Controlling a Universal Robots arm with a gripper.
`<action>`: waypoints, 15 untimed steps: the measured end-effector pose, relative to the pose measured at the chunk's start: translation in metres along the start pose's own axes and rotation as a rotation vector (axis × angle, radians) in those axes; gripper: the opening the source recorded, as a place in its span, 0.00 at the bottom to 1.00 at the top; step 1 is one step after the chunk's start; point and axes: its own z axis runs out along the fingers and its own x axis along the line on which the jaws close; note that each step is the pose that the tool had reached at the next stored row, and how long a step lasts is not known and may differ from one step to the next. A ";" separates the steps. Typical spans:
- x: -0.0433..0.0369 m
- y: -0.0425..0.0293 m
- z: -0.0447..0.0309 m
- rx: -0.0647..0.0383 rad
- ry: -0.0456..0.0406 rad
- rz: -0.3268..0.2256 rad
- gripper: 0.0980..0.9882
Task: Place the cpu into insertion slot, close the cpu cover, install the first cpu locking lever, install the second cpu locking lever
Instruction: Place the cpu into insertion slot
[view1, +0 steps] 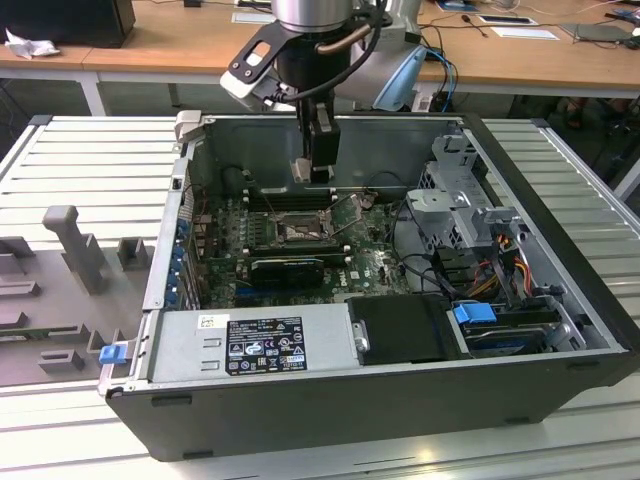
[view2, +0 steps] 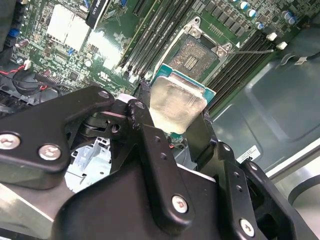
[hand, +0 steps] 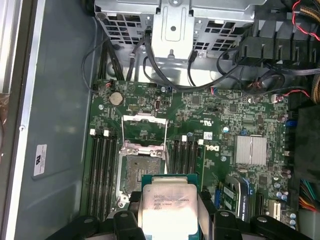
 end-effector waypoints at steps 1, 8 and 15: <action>0.0000 0.0000 0.0004 0.000 -0.0001 0.000 0.48; -0.0001 -0.0004 0.0043 0.000 0.0000 0.000 0.48; -0.0002 -0.0008 0.0089 0.000 0.0000 0.000 0.48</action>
